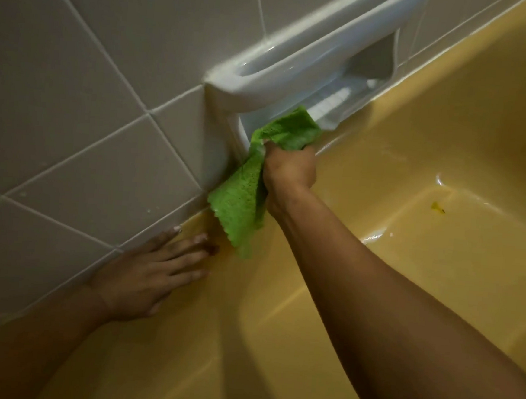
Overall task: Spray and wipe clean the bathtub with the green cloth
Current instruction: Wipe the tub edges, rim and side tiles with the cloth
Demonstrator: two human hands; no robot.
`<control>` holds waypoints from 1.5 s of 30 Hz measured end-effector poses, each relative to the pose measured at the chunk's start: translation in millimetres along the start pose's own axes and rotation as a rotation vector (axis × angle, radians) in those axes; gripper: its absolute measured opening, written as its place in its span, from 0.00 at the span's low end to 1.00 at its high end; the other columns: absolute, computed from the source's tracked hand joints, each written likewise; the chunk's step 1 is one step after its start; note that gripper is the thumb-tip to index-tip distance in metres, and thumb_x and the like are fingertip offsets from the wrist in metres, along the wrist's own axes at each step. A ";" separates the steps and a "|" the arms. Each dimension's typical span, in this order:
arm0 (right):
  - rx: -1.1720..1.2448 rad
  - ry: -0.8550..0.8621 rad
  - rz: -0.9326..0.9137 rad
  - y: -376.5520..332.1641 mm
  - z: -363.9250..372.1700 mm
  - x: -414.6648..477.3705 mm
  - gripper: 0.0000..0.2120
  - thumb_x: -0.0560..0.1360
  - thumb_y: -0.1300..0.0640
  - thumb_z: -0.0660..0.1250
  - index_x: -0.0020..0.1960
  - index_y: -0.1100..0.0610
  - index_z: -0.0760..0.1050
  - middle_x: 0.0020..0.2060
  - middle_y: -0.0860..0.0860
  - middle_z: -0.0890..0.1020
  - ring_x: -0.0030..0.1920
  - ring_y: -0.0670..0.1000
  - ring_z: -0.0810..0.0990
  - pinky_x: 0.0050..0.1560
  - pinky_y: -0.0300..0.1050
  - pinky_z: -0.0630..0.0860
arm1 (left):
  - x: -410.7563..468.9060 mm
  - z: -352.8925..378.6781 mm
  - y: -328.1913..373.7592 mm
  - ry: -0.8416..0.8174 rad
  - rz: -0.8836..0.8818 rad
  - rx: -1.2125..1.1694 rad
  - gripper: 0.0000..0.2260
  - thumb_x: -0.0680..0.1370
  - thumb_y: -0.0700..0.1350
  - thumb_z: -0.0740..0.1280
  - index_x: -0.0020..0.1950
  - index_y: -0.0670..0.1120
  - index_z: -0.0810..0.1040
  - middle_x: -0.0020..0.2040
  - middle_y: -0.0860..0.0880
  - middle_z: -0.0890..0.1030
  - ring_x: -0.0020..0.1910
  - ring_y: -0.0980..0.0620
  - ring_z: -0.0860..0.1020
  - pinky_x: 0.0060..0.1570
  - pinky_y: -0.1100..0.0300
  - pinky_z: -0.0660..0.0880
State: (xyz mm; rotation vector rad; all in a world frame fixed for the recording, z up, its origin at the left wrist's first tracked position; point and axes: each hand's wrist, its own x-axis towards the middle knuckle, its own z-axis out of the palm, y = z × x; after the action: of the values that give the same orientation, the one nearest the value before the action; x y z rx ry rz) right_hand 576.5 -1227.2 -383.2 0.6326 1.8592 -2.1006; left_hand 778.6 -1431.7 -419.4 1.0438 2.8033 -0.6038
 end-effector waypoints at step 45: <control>-1.183 -0.372 -0.967 -13.8 -72.3 2.2 0.27 0.85 0.53 0.55 0.82 0.43 0.53 0.83 0.47 0.47 0.82 0.50 0.41 0.80 0.61 0.41 | -4.3 3.1 2.8 0.092 -0.042 -0.061 0.28 0.73 0.41 0.59 0.74 0.48 0.76 0.83 0.47 0.62 0.83 0.39 0.57 0.77 0.41 0.59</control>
State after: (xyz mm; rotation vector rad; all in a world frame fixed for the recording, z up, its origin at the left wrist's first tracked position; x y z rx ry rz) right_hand 578.7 -1153.8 -378.3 -0.9935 2.8585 -0.8302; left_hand 783.6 -1433.6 -422.2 1.0296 2.9093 -0.4827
